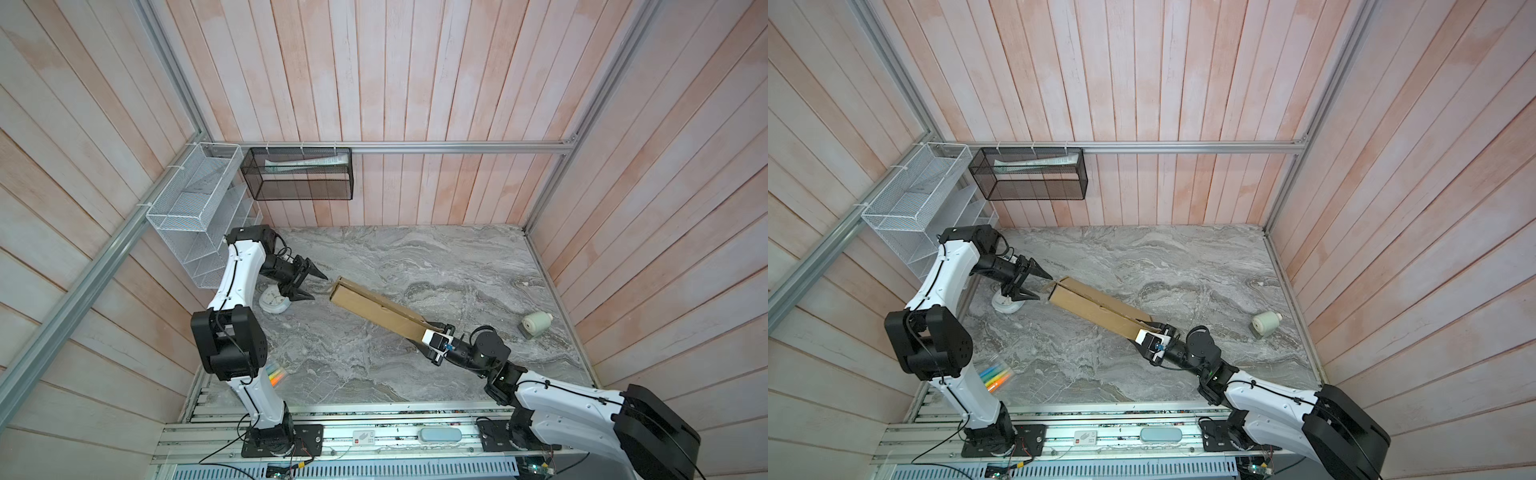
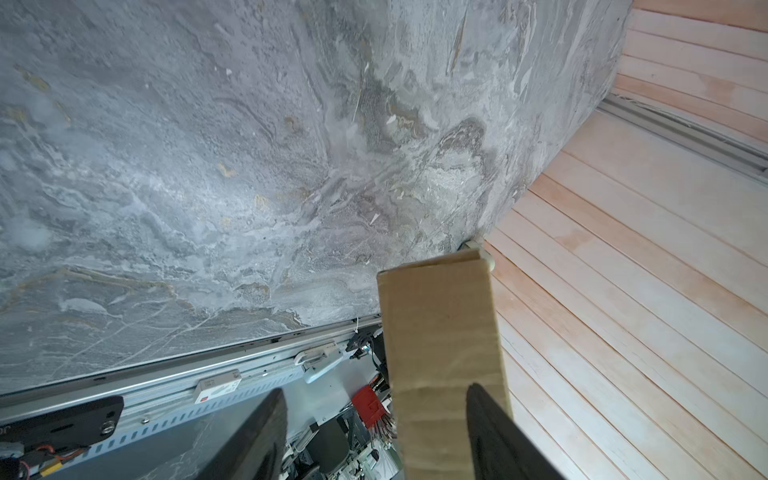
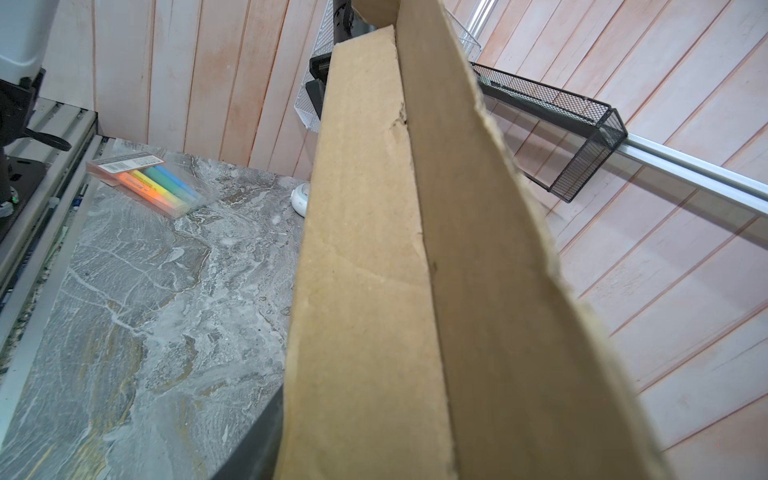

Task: Fold the paper box
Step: 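Open the left gripper and lift it off the box end while the right holds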

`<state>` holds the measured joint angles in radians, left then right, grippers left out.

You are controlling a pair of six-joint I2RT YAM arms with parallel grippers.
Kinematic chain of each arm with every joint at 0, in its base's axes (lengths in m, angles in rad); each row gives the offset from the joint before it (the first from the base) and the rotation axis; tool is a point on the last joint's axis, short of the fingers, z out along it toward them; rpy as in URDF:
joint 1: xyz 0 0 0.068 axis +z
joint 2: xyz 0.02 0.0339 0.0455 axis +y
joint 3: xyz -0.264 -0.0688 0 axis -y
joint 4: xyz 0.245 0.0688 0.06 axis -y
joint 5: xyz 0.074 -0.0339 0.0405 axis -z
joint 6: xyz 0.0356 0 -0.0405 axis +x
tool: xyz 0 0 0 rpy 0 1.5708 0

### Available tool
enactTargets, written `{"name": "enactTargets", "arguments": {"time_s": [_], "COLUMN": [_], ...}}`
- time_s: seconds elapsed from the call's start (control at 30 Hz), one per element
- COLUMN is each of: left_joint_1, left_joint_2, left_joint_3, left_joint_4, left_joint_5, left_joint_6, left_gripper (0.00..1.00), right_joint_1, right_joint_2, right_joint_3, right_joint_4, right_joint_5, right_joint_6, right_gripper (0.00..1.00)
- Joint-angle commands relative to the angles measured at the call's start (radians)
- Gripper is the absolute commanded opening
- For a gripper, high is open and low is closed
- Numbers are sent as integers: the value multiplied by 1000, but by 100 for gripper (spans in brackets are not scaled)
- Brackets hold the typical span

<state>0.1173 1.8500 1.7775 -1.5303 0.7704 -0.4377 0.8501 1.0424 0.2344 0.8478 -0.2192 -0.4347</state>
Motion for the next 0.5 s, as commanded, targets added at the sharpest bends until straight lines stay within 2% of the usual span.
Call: {"name": "enactTargets", "arguments": {"time_s": [0.0, 0.37, 0.47], "left_joint_1": [4, 1, -14], "left_joint_2": [45, 183, 201], "left_joint_3": [77, 336, 376], "left_joint_4": [-10, 59, 124], "left_joint_5": [-71, -193, -226], "left_joint_6": [-1, -103, -145], "left_gripper": [69, 69, 69], "right_joint_1": [3, 3, 2], "right_joint_2": [-29, -70, -76], "right_joint_3": [-11, -15, -15], "right_joint_4": [-27, -85, -92], "right_joint_5": [66, 100, 102], "right_joint_6": [52, 104, 120], "right_gripper": [26, 25, 24]}}
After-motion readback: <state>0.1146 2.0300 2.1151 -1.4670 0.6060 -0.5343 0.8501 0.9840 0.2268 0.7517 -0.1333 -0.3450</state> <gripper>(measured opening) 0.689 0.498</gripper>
